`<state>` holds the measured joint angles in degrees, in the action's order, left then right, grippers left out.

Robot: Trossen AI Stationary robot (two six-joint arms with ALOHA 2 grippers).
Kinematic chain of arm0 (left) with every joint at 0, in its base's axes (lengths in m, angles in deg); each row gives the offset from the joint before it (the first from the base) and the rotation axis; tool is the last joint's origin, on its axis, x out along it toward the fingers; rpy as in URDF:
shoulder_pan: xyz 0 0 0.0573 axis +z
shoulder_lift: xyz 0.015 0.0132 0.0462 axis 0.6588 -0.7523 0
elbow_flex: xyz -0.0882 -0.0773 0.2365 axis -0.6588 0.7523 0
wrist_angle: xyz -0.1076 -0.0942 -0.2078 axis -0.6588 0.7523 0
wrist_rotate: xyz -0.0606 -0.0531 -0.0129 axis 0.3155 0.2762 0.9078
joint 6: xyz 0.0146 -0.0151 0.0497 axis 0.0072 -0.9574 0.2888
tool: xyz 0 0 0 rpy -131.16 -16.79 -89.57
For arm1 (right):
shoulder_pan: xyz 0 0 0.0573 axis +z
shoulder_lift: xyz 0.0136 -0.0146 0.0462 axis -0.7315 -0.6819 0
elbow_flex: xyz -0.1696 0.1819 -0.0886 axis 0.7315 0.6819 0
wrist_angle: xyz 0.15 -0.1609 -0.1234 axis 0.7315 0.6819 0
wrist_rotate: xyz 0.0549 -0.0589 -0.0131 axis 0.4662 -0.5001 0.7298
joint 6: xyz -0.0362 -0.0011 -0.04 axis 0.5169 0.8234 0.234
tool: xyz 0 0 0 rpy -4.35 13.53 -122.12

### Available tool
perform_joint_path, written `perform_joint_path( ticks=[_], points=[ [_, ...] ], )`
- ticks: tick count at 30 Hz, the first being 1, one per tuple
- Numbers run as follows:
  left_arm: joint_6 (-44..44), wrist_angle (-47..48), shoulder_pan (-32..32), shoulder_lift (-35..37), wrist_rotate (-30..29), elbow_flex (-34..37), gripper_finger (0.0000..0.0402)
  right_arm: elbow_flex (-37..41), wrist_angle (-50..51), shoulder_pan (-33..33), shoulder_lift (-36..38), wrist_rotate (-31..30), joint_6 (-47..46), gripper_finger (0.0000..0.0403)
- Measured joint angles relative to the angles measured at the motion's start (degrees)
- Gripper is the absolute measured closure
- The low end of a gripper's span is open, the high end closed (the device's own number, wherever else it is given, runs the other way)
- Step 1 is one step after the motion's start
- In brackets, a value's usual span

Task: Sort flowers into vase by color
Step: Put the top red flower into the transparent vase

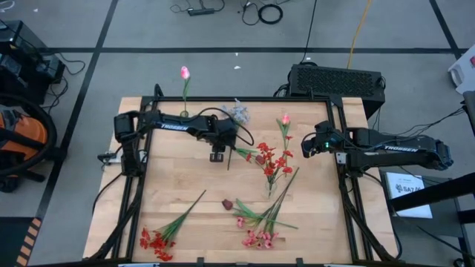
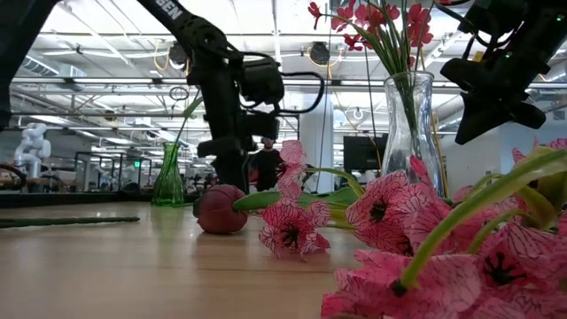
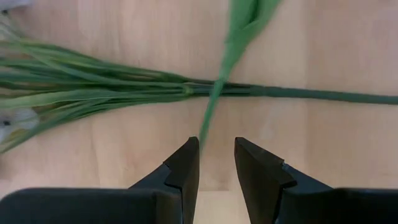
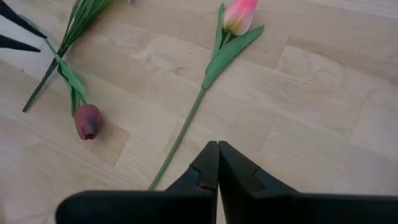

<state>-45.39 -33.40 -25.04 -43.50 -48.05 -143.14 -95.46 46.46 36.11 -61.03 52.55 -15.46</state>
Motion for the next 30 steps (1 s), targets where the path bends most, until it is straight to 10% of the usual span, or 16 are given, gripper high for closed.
perform_joint_path(
  ticks=[13,20,30],
  points=[
    [2.94,-3.91,0.00,-2.30,-2.10,0.00,0.0296,0.00,0.00,0.00,0.00,0.00,-0.90,0.0403],
    [2.68,-3.39,-0.05,-2.30,0.73,0.00,0.0386,0.00,0.00,0.00,0.00,0.00,-0.90,0.0403],
    [-16.90,4.01,-0.17,4.11,7.72,0.46,0.0398,0.00,0.02,0.02,0.00,1.31,-0.35,0.0403]
  ],
)
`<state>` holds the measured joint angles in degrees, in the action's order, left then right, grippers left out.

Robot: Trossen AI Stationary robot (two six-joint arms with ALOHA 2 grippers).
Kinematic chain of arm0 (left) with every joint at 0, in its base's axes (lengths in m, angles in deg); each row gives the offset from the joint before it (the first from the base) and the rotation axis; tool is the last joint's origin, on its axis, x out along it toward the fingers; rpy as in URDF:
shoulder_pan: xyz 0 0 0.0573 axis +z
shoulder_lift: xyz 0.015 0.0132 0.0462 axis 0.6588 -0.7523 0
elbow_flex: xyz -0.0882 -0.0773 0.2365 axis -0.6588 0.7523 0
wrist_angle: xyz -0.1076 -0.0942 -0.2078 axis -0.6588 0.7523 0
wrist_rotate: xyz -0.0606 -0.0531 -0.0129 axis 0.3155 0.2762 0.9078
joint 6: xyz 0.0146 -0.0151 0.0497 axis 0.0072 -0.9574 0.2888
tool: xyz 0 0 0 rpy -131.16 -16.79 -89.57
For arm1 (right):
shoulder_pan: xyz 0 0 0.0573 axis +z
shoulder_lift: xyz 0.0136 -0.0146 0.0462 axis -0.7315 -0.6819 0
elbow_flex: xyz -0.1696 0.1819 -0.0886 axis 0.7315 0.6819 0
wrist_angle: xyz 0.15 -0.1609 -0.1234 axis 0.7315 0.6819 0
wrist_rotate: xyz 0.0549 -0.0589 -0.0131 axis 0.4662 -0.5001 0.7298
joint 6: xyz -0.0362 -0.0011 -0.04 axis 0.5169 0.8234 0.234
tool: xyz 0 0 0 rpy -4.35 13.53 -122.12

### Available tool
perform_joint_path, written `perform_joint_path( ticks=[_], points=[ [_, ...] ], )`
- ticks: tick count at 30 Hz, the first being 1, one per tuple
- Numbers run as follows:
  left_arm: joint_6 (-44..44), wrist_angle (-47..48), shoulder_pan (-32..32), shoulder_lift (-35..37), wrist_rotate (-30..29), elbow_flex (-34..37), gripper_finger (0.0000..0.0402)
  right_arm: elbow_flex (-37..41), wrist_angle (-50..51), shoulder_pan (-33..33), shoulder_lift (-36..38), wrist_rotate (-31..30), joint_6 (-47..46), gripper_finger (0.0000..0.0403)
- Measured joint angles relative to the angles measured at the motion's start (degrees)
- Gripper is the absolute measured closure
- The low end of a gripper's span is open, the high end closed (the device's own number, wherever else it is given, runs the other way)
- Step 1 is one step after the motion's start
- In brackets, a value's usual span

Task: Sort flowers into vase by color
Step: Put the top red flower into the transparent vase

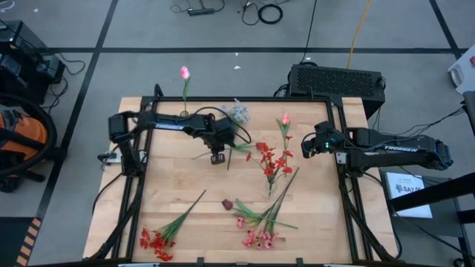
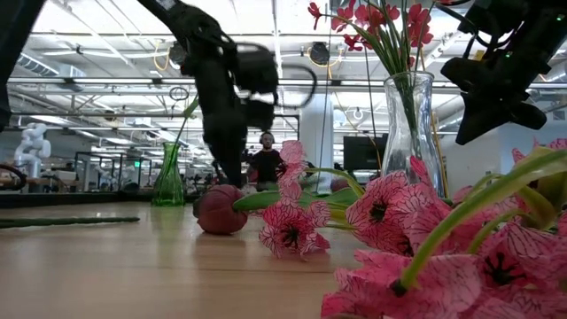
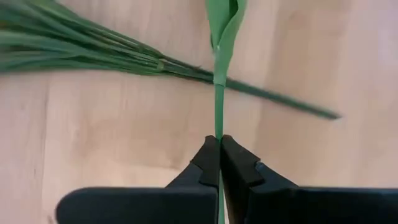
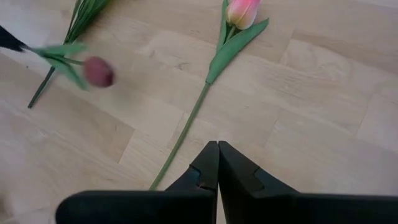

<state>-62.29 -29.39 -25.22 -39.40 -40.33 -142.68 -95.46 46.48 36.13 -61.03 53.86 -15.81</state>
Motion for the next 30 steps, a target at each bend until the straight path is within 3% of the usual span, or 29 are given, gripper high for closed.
perform_joint_path(
  ticks=[6,13,19,24,30],
  points=[
    [-10.37,-2.79,0.02,10.62,-0.17,0.07,0.0400,0.00,0.04,0.00,0.00,0.00,0.10,0.0403],
    [-18.43,-7.10,0.02,24.02,-10.48,0.09,0.0401,0.02,0.45,-0.01,0.01,0.01,1.67,0.0403],
    [-23.65,-22.23,-3.15,33.30,-15.49,0.04,0.0401,0.02,0.46,0.00,0.00,1.46,5.00,0.0403],
    [-18.72,-38.80,-13.00,33.39,-23.53,0.04,0.0401,0.02,0.45,0.00,0.01,1.47,5.98,0.0403],
    [-11.89,-58.77,-25.43,25.16,-32.70,0.04,0.0401,0.02,0.45,0.00,0.01,1.50,9.42,0.0403]
  ],
)
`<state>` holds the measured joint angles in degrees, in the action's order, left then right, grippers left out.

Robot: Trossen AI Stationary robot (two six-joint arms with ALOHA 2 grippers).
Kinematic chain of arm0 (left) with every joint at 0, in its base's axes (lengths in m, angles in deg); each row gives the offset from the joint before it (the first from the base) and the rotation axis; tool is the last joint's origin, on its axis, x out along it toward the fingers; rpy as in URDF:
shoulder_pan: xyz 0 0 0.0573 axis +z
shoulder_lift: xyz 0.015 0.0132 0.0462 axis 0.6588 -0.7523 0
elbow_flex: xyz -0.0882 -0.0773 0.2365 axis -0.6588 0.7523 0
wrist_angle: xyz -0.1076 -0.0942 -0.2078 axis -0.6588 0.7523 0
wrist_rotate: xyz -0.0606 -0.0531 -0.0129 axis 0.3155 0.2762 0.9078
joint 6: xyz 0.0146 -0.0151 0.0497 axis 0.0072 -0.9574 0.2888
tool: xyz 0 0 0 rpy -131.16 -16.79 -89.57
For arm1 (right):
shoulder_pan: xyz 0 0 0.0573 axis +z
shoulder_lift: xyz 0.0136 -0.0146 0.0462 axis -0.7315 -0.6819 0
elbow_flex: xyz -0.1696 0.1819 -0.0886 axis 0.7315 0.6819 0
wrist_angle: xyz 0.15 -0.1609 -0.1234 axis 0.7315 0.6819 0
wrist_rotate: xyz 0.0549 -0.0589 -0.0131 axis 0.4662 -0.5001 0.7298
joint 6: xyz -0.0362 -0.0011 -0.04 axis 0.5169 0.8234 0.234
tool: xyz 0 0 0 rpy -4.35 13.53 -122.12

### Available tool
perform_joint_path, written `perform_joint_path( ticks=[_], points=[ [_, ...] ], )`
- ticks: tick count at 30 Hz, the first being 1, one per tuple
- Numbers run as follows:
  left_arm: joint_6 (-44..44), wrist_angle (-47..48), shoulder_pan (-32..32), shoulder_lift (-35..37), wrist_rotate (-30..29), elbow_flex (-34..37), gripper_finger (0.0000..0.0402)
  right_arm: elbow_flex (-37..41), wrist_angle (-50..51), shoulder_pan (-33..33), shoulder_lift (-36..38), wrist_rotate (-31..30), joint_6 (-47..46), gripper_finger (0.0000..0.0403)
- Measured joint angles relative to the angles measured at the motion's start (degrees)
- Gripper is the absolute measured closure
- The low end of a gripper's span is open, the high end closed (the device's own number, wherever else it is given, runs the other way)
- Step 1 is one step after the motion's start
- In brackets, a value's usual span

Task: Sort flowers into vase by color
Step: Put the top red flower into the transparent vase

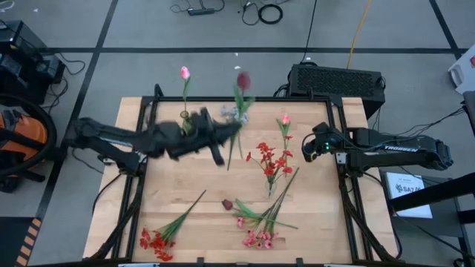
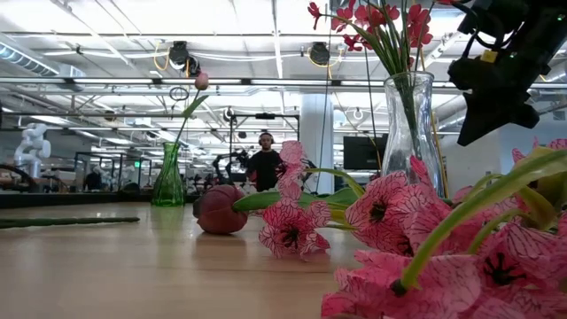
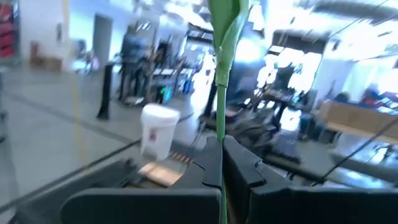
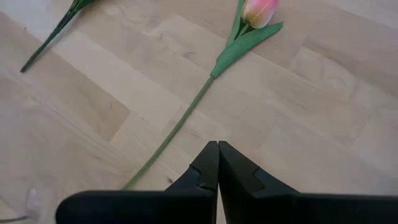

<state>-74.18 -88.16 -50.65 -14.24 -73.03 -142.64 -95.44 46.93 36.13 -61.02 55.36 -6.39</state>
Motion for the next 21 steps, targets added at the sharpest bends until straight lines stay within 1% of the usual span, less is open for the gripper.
perform_joint_path(
  ticks=[3,5,7,12,17,21],
  points=[
    [2.77,-10.14,-4.05,-5.02,-4.10,0.00,0.0401,0.00,-0.01,0.00,0.01,0.89,1.82,0.0403],
    [2.92,-15.75,-5.77,-8.58,-6.42,0.00,0.0401,0.00,0.01,0.00,-0.01,1.40,3.08,0.0403],
    [2.83,-20.25,-6.95,-11.89,-7.52,0.02,0.0401,0.00,0.30,0.00,0.01,1.54,3.63,0.0403],
    [2.72,-26.89,-8.92,-17.68,-10.15,0.04,0.0401,0.00,2.26,0.00,0.01,1.52,3.75,0.0403],
    [3.15,-30.64,-9.20,-22.76,-10.04,0.04,0.0402,0.00,2.35,0.00,-0.01,1.49,4.91,0.0403],
    [5.31,-31.30,-8.95,-26.80,-3.92,0.04,0.0402,0.00,2.35,-0.01,0.00,1.47,5.03,0.0403]
  ],
)
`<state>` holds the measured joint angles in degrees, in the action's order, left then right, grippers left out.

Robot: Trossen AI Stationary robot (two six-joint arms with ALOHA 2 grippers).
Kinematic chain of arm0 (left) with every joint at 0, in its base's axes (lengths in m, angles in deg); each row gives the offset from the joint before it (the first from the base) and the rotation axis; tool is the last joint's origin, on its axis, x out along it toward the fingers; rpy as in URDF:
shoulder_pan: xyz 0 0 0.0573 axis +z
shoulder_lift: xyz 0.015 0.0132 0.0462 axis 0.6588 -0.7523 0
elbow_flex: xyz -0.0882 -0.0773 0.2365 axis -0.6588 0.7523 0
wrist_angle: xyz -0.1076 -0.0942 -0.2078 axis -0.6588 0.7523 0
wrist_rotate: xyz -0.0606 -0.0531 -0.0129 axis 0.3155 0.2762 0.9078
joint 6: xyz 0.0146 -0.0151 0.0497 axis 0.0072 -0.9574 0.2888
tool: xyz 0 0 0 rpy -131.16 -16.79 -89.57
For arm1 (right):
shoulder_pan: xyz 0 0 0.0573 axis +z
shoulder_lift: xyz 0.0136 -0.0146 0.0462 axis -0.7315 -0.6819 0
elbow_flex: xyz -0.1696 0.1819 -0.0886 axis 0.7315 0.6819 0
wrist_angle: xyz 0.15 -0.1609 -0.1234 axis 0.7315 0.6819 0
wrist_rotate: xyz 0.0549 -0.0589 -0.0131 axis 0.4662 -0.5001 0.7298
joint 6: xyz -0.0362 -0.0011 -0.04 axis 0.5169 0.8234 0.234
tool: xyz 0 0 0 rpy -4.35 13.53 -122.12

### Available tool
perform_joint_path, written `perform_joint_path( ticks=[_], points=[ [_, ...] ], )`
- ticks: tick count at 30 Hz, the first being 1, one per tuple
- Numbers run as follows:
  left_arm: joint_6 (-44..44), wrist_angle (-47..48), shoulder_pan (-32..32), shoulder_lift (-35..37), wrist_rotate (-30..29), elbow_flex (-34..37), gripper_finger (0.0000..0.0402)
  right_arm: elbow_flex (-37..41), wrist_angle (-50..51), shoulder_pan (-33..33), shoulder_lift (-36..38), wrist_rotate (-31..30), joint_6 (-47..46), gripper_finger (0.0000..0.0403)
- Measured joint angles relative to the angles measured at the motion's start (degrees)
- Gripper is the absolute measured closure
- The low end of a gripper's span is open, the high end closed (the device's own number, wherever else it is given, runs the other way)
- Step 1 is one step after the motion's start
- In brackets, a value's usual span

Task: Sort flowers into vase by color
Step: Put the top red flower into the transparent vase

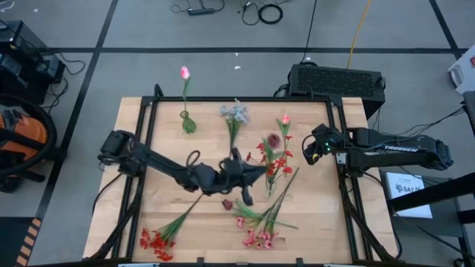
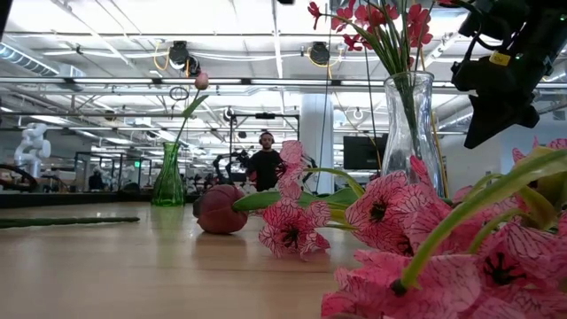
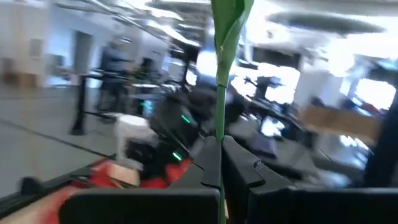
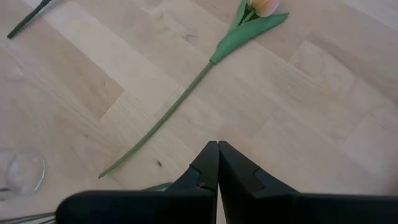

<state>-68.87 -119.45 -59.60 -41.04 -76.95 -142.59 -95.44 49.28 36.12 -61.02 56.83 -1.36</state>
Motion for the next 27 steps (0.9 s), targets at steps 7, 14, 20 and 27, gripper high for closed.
perform_joint_path(
  ticks=[7,14,20,27],
  points=[
    [0.95,-7.80,0.03,-7.94,1.37,-0.11,0.0402,0.00,0.00,0.00,0.01,0.00,-0.36,0.0403],
    [11.16,-11.77,0.04,-10.39,0.91,-2.61,0.0402,0.00,0.03,0.01,0.01,1.37,-1.28,0.0403],
    [15.40,-9.46,0.04,-10.39,0.87,-3.91,0.0402,0.00,0.20,-0.01,0.01,1.48,-1.42,0.0403],
    [12.25,-2.88,0.04,-10.43,-0.28,-3.91,0.0402,0.00,0.28,-0.01,0.01,1.51,-1.38,0.0403]
  ],
)
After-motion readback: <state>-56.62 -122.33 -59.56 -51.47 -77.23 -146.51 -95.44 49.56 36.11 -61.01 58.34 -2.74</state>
